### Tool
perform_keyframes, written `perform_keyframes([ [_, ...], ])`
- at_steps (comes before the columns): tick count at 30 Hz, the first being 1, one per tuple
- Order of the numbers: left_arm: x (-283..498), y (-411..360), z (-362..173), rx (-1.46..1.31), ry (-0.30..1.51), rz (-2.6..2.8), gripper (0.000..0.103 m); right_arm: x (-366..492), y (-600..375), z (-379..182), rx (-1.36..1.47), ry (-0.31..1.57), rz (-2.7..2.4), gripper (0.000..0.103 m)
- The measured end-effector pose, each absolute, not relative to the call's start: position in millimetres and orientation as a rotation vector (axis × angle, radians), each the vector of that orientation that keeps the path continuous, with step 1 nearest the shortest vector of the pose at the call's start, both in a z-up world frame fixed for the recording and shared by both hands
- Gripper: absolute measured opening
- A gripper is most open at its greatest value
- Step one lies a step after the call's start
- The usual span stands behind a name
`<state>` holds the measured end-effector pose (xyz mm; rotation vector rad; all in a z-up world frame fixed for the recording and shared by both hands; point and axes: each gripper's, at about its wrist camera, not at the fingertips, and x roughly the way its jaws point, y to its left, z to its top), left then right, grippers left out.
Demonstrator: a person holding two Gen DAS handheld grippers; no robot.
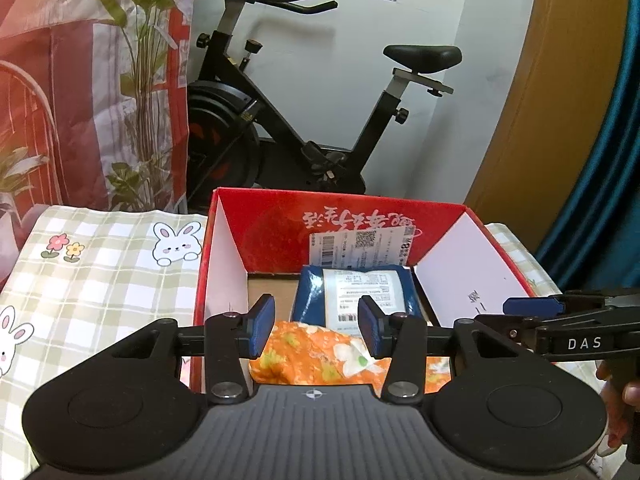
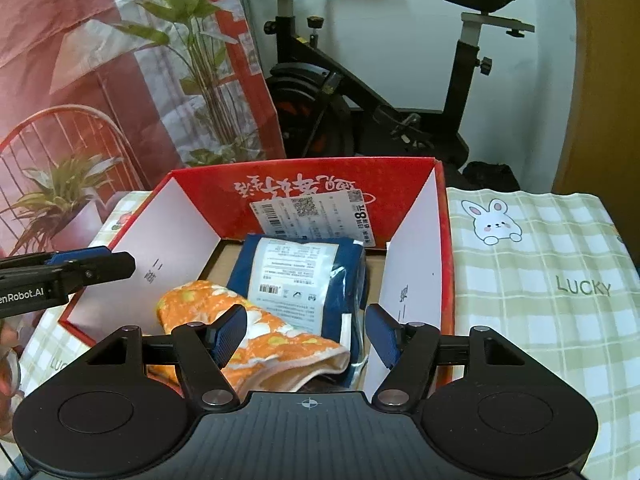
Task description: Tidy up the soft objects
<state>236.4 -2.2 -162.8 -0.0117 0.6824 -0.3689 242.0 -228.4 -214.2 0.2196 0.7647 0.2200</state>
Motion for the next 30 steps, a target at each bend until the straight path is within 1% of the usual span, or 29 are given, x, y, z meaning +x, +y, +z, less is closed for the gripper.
perform_keyframes([
  [6, 215.5, 0.7, -160.3, -0.008, 0.688, -0.374, 0.048, 218.8, -224.8, -204.3, 0.206, 0.724, 0.249, 0.060],
  [16, 173.4, 9.2, -169.2, -0.042, 0.714, -0.397, 0.048, 164.5, -215.4, -192.6, 0.138, 0.602, 0.282, 0.058],
  [23, 157.1, 10.9, -179.5, -0.055, 0.745, -0.424, 0.048, 134.3, -216.2, -200.5, 0.150, 0.566, 0.279, 0.055],
  [30, 151.0, 8.6, -192.5, -0.071, 0.787, -0.441, 0.047, 117.7, -216.3, -219.0, 0.167, 0.592, 0.274, 0.054],
])
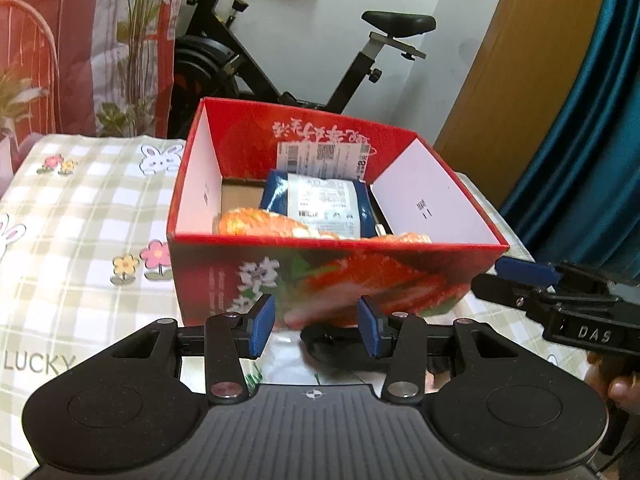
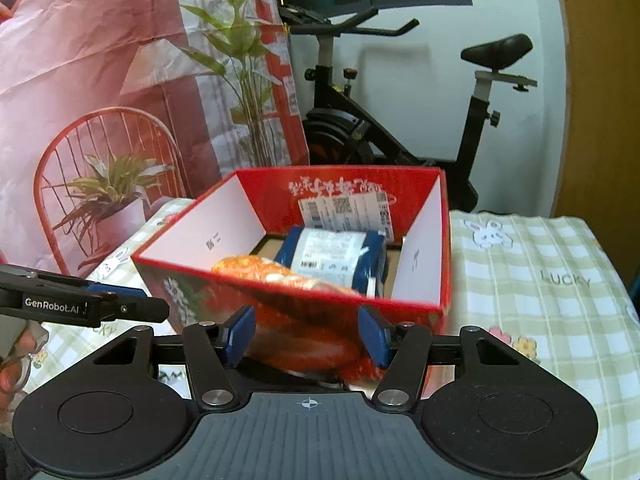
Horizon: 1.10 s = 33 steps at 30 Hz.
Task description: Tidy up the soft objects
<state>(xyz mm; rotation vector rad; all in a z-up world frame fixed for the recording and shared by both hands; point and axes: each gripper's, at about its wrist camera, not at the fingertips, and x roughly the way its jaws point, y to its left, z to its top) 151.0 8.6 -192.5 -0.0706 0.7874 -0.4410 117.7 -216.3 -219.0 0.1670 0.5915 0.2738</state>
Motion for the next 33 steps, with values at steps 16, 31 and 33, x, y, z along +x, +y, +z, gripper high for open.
perform_keyframes([
  [16, 73.5, 53.7, -198.7, -0.123, 0.824, -0.465, 0.054, 59.9, -190.2, -245.9, 0.167, 0.687, 0.377, 0.055],
  [31, 55.2, 53.1, -229.0, -0.185, 0.866, -0.486, 0.032, 45.4, -159.6, -265.0, 0.095, 0.763, 0.447, 0.059],
  [33, 56.8, 56.0, -233.4, -0.208, 0.871, -0.485, 0.031, 46.8, -155.5, -269.3, 0.083, 0.774, 0.457, 0.059],
])
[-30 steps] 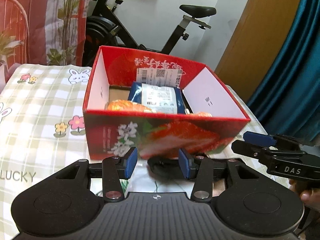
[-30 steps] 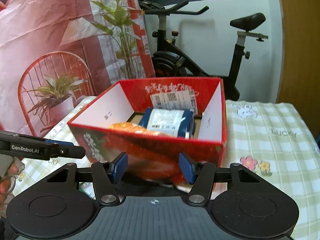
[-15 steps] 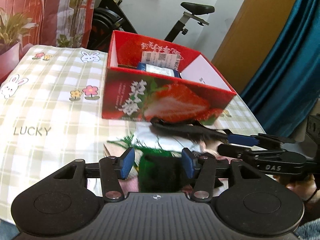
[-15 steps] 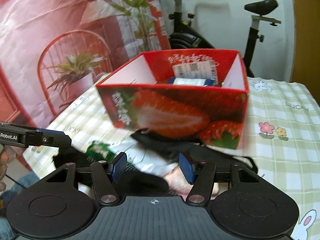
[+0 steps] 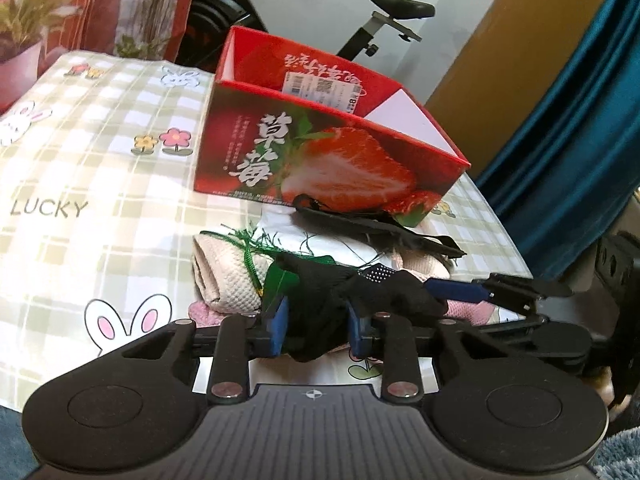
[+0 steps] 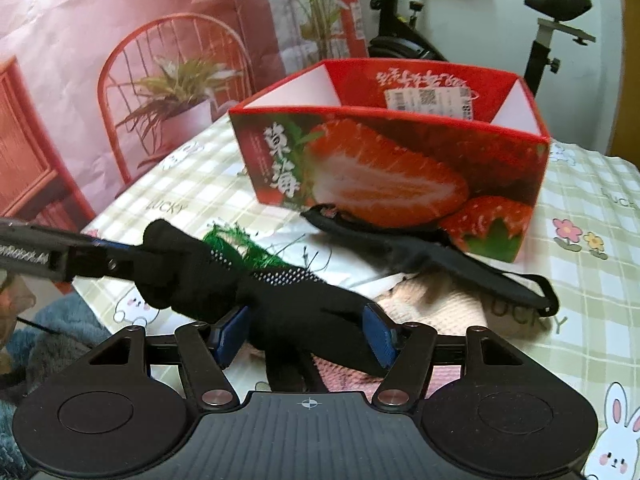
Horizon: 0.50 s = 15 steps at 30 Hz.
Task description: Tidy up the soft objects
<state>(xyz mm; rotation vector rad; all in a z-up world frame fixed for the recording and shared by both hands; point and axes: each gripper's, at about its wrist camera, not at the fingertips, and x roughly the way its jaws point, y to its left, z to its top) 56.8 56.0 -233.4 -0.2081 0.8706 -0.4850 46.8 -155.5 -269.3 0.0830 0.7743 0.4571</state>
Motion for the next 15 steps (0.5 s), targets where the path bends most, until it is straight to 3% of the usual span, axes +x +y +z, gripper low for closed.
perform_keyframes([
  [7, 61.6, 53.8, -242.1, -0.215, 0.886, -0.486, 0.030, 49.8, -147.5, -281.4, 0.061, 0.796, 0.470, 0.058],
  [15, 61.9, 53.1, -245.1, -0.217, 0.890, -0.485, 0.030, 48.4, -144.8, -280.8, 0.052, 0.786, 0.498, 0.034],
])
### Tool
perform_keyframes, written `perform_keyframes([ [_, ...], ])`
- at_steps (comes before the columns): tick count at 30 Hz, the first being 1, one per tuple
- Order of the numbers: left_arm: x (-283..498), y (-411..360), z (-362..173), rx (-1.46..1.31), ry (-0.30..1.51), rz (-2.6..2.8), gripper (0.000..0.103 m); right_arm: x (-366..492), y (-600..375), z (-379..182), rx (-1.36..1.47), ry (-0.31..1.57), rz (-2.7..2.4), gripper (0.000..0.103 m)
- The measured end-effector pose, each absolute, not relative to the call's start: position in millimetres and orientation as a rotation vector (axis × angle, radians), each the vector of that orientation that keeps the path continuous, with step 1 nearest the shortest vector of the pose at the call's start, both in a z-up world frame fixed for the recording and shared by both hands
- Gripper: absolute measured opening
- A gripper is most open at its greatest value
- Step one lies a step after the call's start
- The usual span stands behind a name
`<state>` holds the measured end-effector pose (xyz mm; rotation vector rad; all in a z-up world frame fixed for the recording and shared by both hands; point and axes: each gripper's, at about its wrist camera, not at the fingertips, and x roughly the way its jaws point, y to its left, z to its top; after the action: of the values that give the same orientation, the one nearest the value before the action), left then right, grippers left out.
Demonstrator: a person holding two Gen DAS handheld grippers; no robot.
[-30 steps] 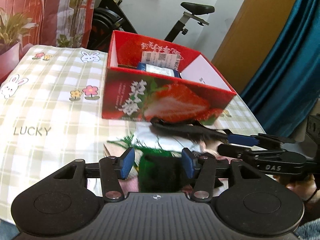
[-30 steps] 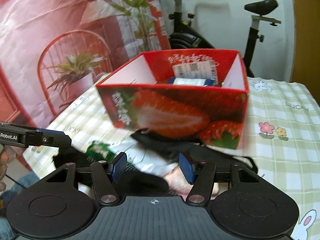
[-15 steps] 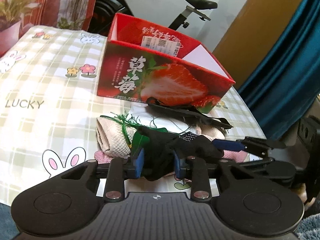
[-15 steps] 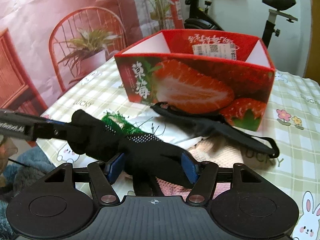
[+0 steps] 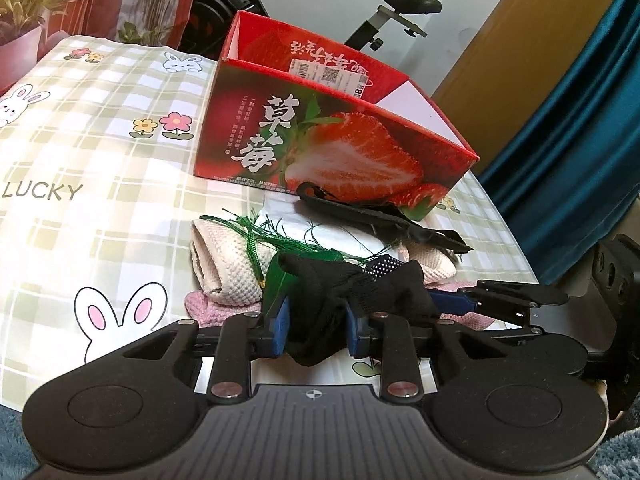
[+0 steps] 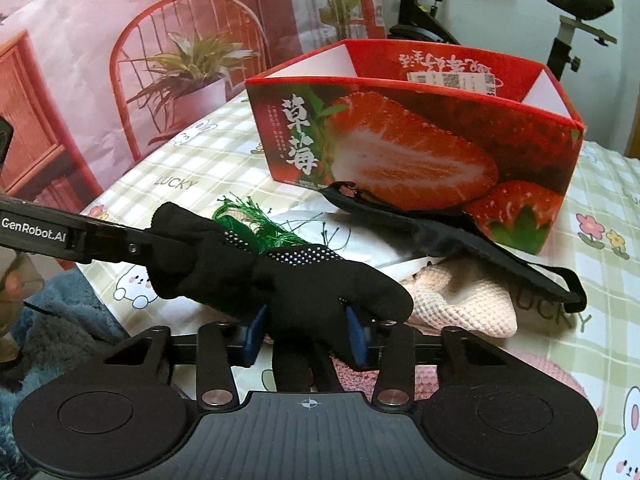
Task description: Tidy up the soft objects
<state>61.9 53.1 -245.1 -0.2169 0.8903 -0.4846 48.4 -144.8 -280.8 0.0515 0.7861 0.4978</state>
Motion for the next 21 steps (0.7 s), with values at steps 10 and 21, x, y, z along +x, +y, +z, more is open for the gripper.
perform_keyframes([
  [10, 56.8, 52.8, -231.7, -0.199, 0.845, -0.493, 0.023, 43.8, -152.1, -269.3, 0.087, 0.735, 0.526, 0.019],
  [21, 66.9, 47.7, -175.8, -0.186, 0.697, -0.522, 0.023, 57.7, -175.6, -218.6, 0.168, 0.592, 0.519, 0.019],
])
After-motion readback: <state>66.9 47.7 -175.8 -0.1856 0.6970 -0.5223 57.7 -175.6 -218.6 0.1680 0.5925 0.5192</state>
